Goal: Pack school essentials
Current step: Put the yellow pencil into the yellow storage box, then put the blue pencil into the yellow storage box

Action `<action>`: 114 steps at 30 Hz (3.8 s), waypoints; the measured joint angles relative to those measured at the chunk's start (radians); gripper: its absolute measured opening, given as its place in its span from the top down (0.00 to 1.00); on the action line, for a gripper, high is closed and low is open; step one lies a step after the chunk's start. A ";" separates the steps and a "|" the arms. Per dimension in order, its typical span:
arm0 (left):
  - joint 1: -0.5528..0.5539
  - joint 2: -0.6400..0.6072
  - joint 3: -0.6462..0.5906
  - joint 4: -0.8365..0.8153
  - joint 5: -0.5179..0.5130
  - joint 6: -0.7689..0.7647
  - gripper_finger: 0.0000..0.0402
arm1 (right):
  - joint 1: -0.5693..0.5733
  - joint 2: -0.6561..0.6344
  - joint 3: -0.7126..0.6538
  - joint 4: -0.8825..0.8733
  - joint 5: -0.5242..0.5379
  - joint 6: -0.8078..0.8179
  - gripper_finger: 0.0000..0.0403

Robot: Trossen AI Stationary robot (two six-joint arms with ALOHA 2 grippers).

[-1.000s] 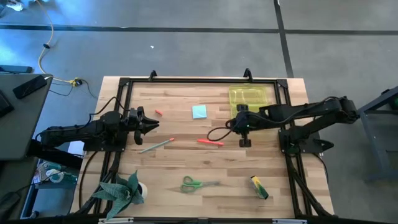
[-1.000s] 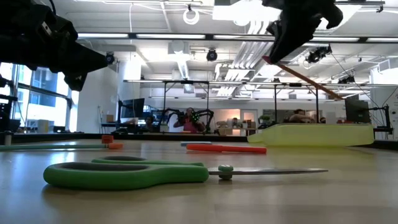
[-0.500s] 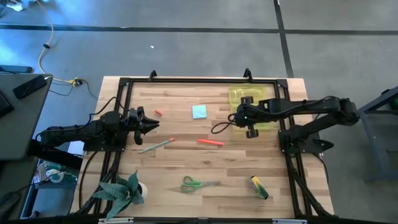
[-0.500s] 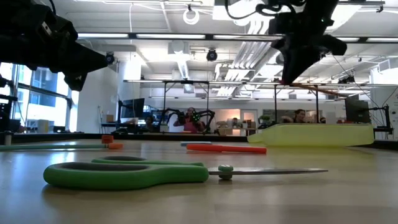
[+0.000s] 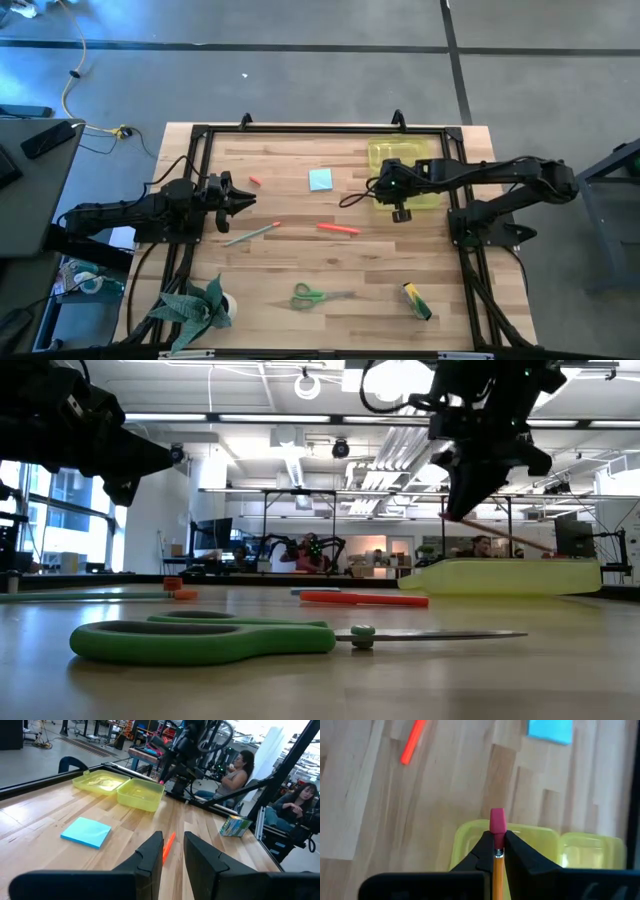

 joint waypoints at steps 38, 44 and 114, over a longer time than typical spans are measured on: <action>0.000 0.000 0.000 -0.002 -0.008 0.000 0.83 | -0.012 0.000 -0.126 0.127 0.070 0.013 0.75; 0.000 0.000 0.000 -0.002 -0.008 0.000 0.83 | -0.012 0.000 -0.126 0.128 0.114 0.063 0.74; -0.051 0.778 0.536 -0.273 -0.091 0.166 0.50 | 0.368 0.000 0.030 0.097 0.446 0.974 0.74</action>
